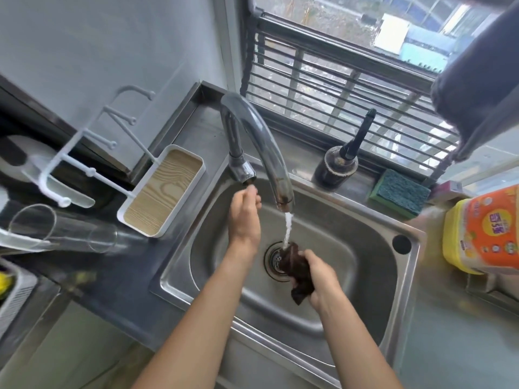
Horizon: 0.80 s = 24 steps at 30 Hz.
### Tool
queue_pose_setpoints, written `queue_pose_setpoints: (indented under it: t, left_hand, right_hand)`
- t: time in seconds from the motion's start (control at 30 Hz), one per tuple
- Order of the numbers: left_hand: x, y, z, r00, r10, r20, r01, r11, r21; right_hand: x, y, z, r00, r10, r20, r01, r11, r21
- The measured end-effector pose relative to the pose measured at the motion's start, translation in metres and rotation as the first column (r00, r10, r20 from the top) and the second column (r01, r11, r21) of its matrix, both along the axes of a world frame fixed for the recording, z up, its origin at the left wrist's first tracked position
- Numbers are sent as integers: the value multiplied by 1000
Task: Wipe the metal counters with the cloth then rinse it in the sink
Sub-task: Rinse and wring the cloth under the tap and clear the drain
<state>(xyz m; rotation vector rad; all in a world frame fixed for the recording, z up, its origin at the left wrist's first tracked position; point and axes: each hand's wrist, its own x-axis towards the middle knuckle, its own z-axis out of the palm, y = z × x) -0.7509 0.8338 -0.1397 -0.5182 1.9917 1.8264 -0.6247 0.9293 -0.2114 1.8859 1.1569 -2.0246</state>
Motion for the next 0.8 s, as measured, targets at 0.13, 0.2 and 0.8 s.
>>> queue_pose_setpoints:
  t: [0.13, 0.2, 0.8]
  left_hand:
    - [-28, 7, 10, 1000, -10, 22, 12, 996, -87]
    - [-35, 6, 4, 997, -67, 46, 76, 968, -241]
    - [-58, 20, 3, 889, 263, 374, -250, 965, -84]
  right_hand:
    - [4, -18, 5, 998, -30, -51, 26, 997, -79]
    - [2, -23, 8, 995, -50, -82, 42, 995, -95]
    - [-18, -24, 26, 995, 78, -55, -75, 995, 59]
